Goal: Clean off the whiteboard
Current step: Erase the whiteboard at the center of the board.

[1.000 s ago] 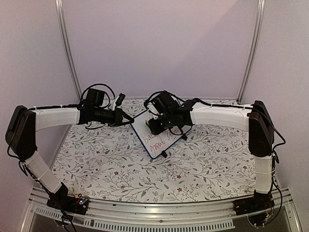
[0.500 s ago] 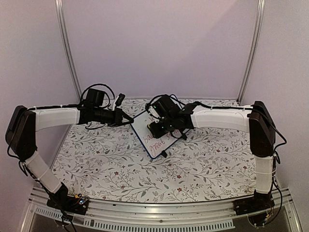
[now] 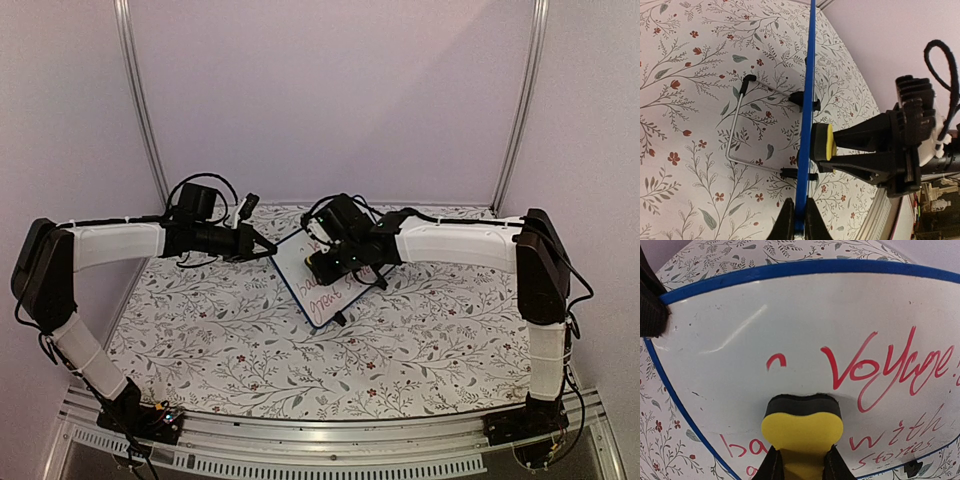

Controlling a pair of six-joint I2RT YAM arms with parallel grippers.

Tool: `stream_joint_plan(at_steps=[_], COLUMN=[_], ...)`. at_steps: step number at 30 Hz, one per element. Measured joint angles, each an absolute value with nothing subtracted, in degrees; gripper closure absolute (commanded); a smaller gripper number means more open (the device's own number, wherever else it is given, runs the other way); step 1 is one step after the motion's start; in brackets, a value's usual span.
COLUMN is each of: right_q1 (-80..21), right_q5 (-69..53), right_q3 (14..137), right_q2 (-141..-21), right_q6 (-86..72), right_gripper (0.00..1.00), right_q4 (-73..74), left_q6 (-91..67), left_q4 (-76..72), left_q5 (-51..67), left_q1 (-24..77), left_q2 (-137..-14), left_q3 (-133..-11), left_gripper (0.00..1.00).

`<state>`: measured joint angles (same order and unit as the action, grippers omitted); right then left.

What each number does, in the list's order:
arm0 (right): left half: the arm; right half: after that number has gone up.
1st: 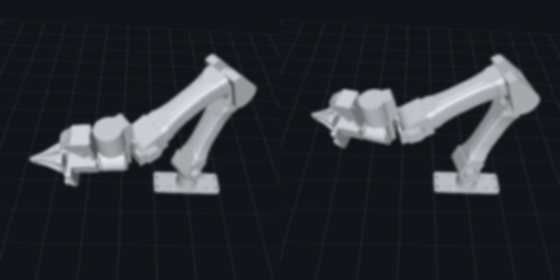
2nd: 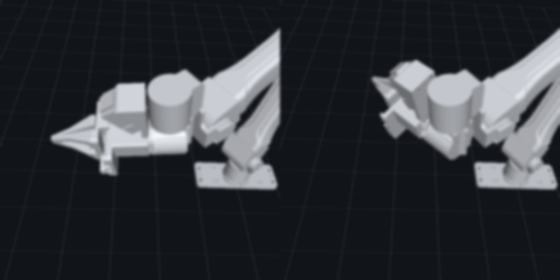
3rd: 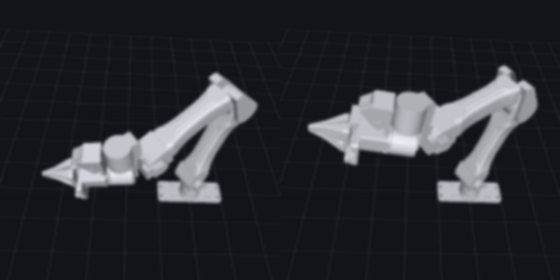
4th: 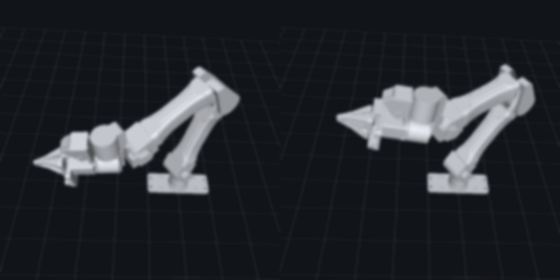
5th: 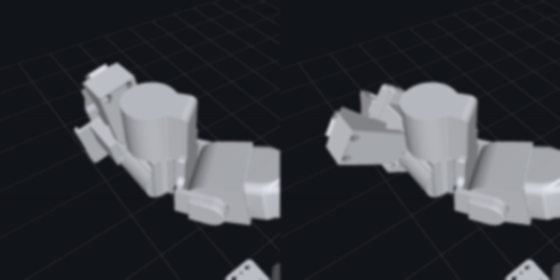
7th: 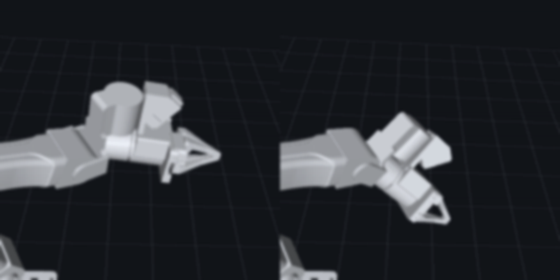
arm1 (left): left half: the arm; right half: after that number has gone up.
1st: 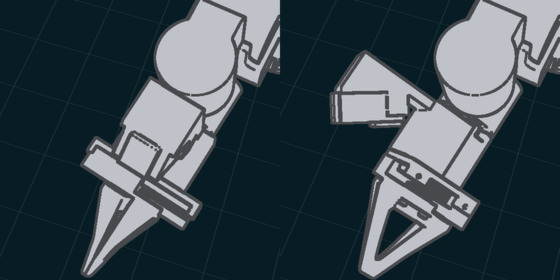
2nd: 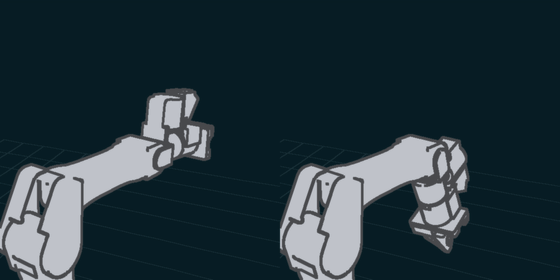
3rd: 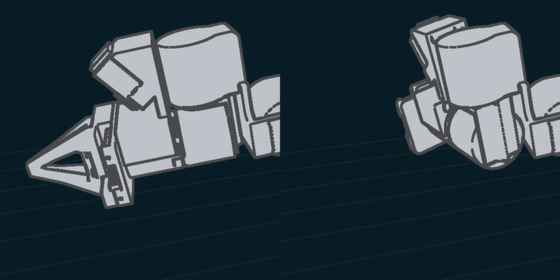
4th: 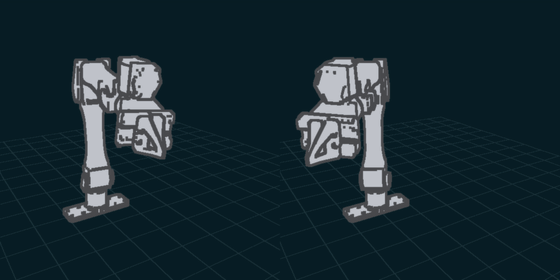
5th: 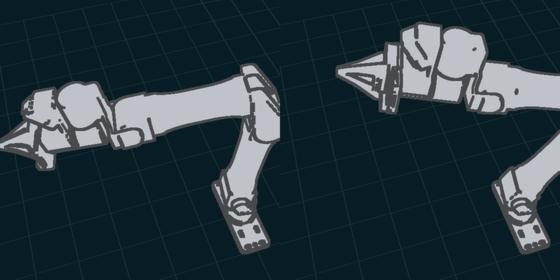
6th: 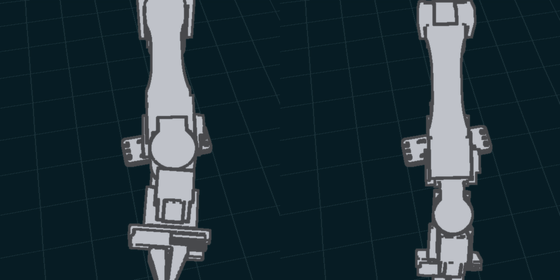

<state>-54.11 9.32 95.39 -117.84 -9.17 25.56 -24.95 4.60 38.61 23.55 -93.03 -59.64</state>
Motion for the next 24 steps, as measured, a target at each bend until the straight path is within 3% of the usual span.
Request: stream_joint_plan(at_steps=[24], right_q1=[-53.98], right_q5=[9.96], right_q3=[101.45], right_q2=[-119.48], right_q6=[-7.70], right_gripper=[0.78], right_q4=[26.50], left_q6=[-25.15], left_q4=[4.56], left_q5=[39.72], left_q1=[23.55], left_q2=[-93.03], left_q3=[-59.86], left_gripper=[0.94])
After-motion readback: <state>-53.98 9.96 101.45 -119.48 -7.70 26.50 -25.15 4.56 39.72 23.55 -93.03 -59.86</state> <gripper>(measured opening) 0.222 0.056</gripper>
